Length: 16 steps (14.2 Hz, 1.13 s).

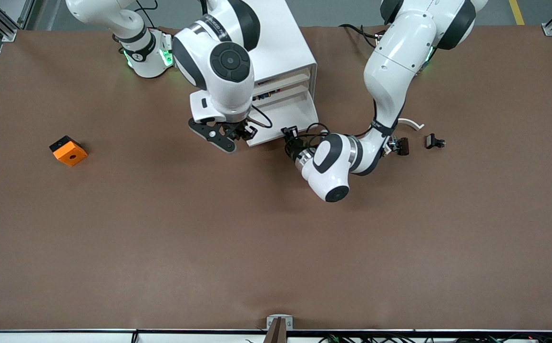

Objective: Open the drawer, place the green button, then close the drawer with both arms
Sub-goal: 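Lower the button into the open drawer with the right gripper and release it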

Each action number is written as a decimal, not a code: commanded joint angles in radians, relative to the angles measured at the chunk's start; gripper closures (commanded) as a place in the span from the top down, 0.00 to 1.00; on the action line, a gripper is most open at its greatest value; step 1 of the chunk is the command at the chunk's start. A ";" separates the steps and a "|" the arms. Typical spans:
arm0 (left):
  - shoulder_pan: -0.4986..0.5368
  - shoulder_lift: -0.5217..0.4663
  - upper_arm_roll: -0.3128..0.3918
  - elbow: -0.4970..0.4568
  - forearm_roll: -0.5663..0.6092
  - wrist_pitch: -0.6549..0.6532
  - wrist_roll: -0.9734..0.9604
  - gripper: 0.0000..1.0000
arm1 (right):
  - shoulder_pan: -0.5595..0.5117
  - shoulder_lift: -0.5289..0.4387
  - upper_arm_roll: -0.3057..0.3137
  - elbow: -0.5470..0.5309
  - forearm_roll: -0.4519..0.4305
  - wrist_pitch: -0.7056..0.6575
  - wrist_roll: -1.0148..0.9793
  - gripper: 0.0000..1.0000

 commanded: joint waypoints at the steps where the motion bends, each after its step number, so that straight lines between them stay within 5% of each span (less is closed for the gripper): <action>1: -0.008 0.042 0.034 0.063 -0.002 0.054 0.041 0.07 | 0.019 0.026 -0.008 0.029 0.045 0.019 0.072 0.24; 3: -0.007 0.040 0.045 0.065 -0.002 0.054 0.058 0.17 | 0.043 0.046 -0.008 0.026 0.046 0.042 0.135 0.24; 4: -0.008 0.040 0.053 0.069 -0.002 0.054 0.060 0.64 | 0.056 0.052 -0.008 0.022 0.047 0.053 0.174 0.24; 5: -0.008 0.039 0.059 0.072 0.001 0.054 0.066 1.00 | 0.070 0.066 -0.008 0.020 0.049 0.061 0.212 0.24; 16: -0.011 -0.004 0.269 0.172 0.003 0.052 0.222 1.00 | 0.166 0.074 -0.008 -0.191 0.122 0.324 0.478 0.23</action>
